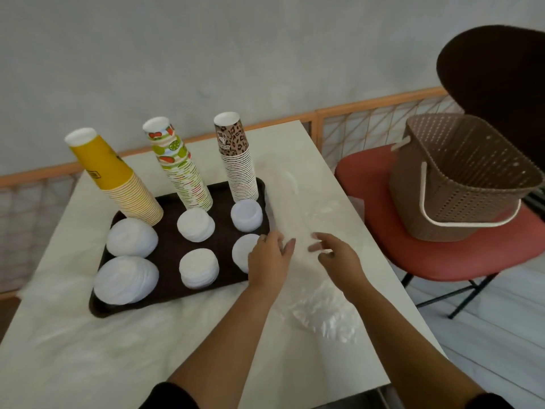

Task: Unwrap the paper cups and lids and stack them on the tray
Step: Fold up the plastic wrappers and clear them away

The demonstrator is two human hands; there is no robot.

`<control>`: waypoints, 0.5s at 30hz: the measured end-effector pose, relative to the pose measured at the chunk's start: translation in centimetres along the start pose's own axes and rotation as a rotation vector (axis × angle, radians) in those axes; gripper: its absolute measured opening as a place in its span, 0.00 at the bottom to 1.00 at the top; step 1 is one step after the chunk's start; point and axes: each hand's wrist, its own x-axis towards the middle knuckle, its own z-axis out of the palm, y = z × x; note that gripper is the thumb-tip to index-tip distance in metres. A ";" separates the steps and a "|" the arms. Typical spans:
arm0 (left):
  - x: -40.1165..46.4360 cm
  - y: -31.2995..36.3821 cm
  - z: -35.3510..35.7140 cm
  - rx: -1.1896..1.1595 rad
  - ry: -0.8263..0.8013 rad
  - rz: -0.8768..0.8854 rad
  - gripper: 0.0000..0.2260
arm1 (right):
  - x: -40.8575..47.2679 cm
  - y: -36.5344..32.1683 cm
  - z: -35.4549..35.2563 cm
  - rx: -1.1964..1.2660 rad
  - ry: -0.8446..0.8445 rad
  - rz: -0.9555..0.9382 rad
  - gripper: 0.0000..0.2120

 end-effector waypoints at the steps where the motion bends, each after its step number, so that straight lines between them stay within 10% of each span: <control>1: 0.1 0.8 -0.7 -0.097 -0.062 -0.070 0.19 | -0.3 -0.8 -0.4 0.054 -0.006 -0.031 0.24; 7: 1.6 4.4 -5.1 -0.766 -0.360 -0.605 0.35 | -4.0 -5.2 -3.1 0.259 -0.348 -0.245 0.20; 12: 0.5 3.3 -6.3 -0.965 -0.352 -0.401 0.19 | -6.2 -6.8 -4.2 0.148 -0.633 -0.306 0.13; 15: -0.6 3.3 -7.8 -1.001 -0.320 -0.195 0.17 | -6.7 -7.8 -4.1 0.256 -0.444 -0.276 0.07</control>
